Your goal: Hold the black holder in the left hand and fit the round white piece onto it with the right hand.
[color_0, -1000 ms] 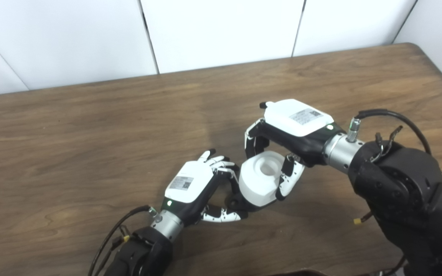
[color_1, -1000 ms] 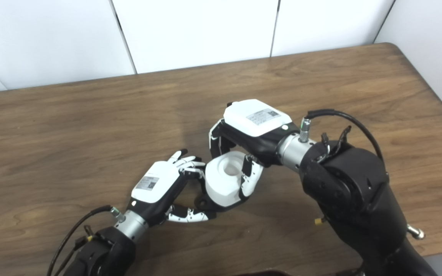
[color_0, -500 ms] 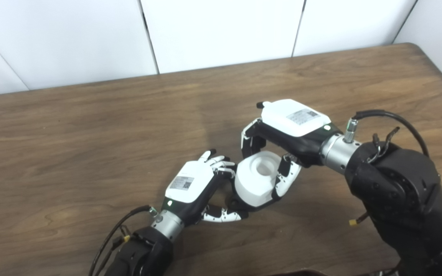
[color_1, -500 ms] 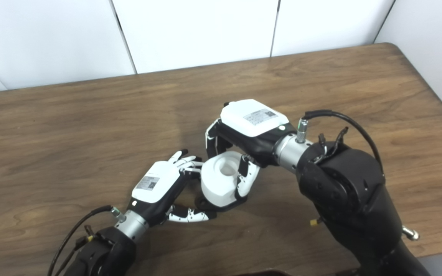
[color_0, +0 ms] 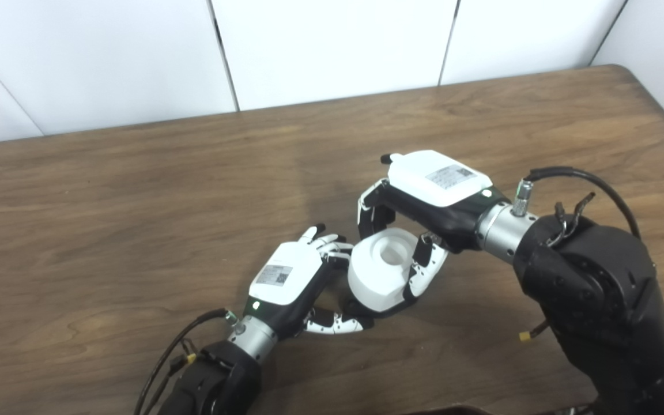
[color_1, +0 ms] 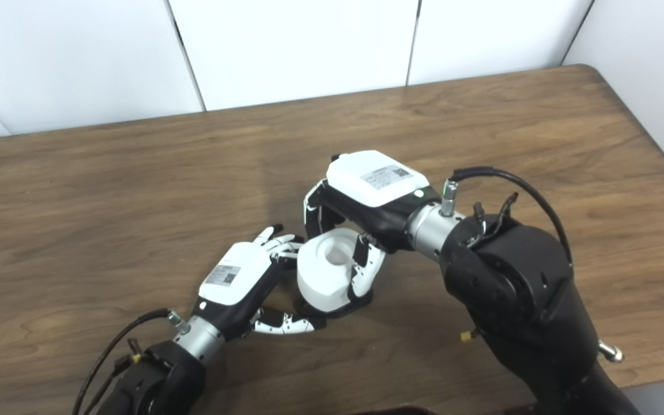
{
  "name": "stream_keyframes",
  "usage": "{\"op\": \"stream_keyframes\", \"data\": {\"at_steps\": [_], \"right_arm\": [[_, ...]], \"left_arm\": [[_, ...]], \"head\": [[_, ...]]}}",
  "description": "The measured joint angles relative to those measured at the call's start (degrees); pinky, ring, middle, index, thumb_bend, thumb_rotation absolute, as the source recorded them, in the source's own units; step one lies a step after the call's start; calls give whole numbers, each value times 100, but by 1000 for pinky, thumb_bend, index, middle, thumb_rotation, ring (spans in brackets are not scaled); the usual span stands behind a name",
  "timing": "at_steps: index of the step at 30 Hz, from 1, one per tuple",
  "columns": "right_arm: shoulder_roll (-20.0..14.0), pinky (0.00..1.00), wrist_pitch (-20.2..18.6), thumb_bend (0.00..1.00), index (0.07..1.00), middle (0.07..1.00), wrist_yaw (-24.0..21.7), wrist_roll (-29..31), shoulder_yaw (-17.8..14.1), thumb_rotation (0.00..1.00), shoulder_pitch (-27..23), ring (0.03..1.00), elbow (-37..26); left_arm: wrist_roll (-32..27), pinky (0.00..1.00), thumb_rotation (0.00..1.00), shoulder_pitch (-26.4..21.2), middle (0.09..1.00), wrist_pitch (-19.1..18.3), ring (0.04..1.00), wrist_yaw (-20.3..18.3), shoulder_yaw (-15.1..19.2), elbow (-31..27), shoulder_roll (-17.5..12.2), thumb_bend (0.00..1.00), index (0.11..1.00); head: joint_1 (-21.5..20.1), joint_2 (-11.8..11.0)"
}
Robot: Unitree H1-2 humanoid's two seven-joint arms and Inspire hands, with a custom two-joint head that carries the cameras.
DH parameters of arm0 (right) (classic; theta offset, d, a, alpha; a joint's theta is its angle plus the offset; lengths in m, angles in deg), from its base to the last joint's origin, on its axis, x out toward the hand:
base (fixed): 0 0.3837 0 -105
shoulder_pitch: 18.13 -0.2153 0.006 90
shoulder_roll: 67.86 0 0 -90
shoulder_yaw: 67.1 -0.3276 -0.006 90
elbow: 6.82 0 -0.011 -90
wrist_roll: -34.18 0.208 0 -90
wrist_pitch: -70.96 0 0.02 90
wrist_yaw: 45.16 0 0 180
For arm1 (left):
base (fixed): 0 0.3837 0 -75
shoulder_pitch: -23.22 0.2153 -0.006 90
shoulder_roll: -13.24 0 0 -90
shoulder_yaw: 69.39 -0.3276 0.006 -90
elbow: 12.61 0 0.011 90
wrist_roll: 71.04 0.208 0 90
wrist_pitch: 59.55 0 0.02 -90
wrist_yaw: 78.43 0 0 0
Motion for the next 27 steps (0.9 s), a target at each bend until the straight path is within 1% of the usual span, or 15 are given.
{"op": "stream_keyframes", "data": {"at_steps": [15,18,27], "right_arm": [[-15,1000,7,527,520,433,0,-114,76,0,1,619,10],[-16,1000,8,528,517,439,0,-115,76,0,2,634,12],[-16,1000,8,527,518,435,0,-115,74,0,8,629,12]], "left_arm": [[19,997,57,-12,797,-72,887,-135,-7,-77,3,525,484],[20,991,58,-16,796,-72,884,-140,-7,-77,3,525,484],[23,986,58,-17,794,-69,881,-139,-6,-77,3,525,484]], "head": [[0,18],[0,18],[-35,53]]}}
